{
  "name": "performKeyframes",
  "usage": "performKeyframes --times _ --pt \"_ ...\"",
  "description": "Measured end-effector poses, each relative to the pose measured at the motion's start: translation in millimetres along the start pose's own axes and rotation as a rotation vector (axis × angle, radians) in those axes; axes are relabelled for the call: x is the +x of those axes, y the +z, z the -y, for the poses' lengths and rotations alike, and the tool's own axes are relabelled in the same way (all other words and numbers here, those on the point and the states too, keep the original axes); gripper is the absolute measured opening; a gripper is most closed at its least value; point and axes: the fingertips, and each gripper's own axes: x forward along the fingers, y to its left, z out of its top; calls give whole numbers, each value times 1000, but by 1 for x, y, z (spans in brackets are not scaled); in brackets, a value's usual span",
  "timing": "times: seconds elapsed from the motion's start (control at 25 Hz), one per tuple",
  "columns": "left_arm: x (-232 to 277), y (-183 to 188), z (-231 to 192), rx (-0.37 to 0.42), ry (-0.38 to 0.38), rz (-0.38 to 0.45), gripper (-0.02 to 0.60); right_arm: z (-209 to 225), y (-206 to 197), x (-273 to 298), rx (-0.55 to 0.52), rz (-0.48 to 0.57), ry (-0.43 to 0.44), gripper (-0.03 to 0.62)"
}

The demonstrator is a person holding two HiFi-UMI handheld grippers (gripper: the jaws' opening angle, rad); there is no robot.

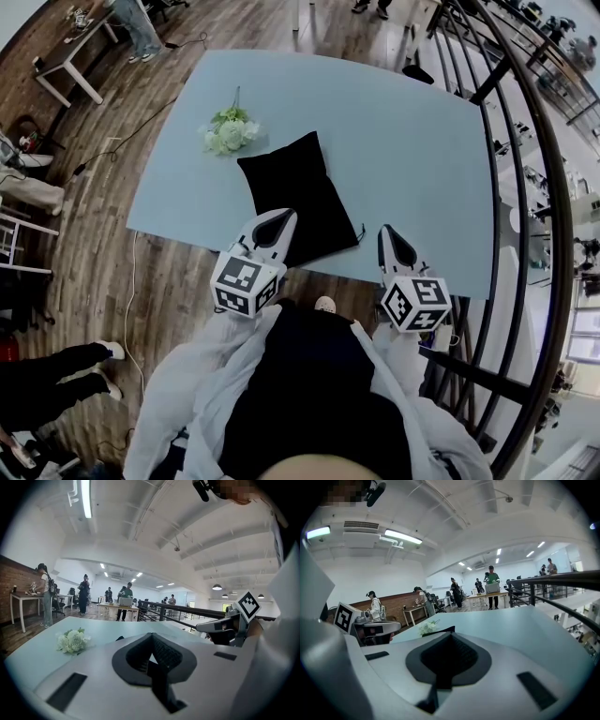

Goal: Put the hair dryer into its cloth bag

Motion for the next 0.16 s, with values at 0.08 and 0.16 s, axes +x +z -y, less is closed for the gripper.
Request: performKeyframes --times 0.08,0.16 --pt "0 -1 2 9 -5 -7 17 -1 -1 0 0 -4 5 8" --pt "0 -2 3 16 -8 -13 17 -2 -2 1 0 -11 9 8"
